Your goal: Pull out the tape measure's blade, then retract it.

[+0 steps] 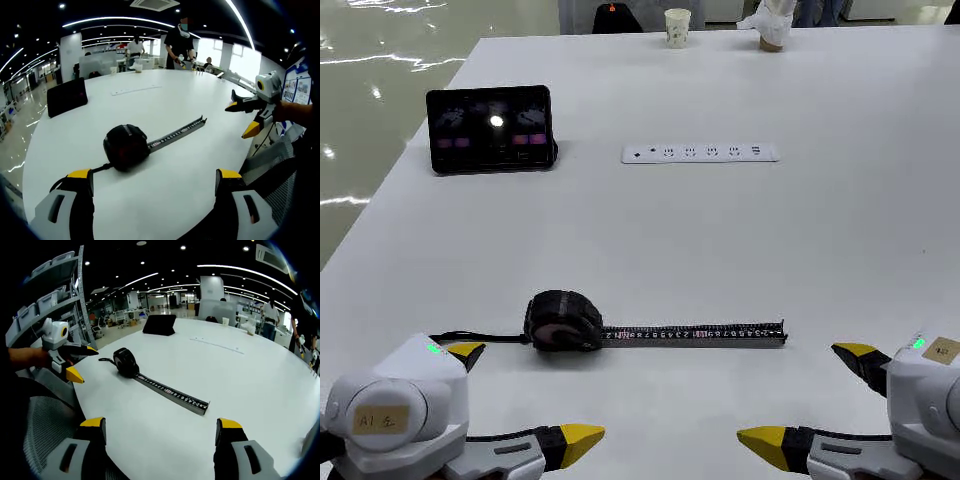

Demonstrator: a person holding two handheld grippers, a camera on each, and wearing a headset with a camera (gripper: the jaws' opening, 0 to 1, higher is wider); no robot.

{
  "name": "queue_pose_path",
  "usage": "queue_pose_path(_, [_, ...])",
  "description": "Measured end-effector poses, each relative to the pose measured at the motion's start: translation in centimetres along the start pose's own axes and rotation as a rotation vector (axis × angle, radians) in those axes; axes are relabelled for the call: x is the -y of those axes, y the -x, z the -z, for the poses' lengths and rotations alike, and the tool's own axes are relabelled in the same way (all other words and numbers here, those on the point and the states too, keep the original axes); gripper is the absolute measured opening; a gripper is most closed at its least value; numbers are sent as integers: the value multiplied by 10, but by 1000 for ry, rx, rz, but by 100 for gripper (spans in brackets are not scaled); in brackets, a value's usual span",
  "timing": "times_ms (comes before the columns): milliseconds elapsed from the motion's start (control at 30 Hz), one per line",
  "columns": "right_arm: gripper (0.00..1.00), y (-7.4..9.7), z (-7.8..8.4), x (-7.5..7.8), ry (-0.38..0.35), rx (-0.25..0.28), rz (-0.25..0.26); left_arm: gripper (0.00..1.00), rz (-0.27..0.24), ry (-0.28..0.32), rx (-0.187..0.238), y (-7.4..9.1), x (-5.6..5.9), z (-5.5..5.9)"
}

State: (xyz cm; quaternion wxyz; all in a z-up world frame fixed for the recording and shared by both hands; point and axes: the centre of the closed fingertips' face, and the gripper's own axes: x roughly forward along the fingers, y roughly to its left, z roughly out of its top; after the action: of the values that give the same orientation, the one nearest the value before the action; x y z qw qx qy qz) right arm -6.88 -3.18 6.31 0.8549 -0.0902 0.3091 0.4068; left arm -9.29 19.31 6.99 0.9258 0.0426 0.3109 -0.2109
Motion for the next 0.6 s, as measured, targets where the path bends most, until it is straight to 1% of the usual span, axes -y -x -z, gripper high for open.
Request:
queue_pose_path(100, [91,1,0,0,1,-1,5,99,-4,0,-3,0,1,0])
queue_pose_path(233, [92,3,-3,1,-19,10,13,99,-16,9,-9,0,3,2])
queue_pose_path(333, [92,3,-5,2,-26,17,20,99,-27,29,-9,0,3,3])
queue_pose_path(400, [92,3,-5,1,-28,17,21,99,-28,36,-11,0,5,3])
queue_pose_path(500, [92,4,-6,-1,-30,19,20,99,-36,30,-13,1,6,4])
queue_pose_path(600, [92,3,-6,-3,-30,13,16,99,-44,37,-10,0,5,3])
